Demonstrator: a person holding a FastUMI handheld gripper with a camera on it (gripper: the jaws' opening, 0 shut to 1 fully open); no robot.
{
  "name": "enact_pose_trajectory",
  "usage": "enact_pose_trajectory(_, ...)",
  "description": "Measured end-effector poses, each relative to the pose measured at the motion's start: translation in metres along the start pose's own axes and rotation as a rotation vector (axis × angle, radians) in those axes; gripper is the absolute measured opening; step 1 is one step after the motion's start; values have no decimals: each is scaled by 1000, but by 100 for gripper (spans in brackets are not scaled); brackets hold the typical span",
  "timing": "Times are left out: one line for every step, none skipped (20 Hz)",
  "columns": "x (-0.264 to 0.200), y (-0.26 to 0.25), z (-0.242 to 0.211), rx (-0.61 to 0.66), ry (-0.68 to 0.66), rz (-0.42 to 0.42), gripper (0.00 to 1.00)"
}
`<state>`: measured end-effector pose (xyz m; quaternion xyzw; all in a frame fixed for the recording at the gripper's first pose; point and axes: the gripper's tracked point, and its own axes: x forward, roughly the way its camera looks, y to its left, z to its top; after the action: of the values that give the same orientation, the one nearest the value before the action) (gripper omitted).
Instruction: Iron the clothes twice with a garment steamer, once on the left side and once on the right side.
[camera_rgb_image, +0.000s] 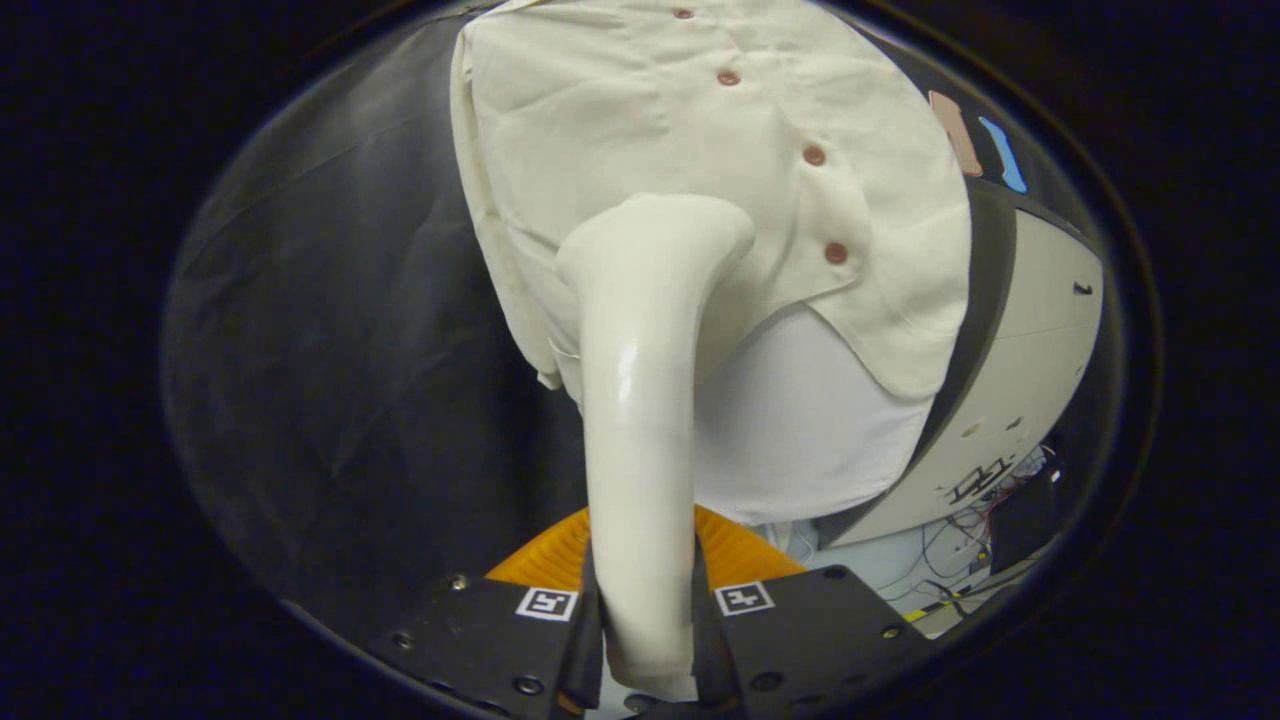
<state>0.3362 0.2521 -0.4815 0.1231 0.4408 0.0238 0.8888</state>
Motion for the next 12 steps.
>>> enact_pose_trajectory(-14,-3,1,-6,-9,-7,36)
enact_pose_trajectory(-29,-7,2,-11,-24,-16,36)
enact_pose_trajectory(-42,-11,3,-20,-34,-27,36)
enact_pose_trajectory(-56,-16,5,-27,-43,-39,36)
enact_pose_trajectory(-71,-20,7,-33,-54,-48,36)
enact_pose_trajectory(-85,-23,9,-38,-63,-56,36)
enact_pose_trajectory(-100,-26,15,-39,-81,-63,36)
enact_pose_trajectory(-112,-29,21,-39,-101,-70,36)
enact_pose_trajectory(-124,-32,29,-39,-125,-79,36)
enact_pose_trajectory(-136,-35,37,-39,-150,-86,36)
enact_pose_trajectory(-149,-37,47,-40,-176,-93,36)
enact_pose_trajectory(-163,-42,55,-48,-203,-95,36)
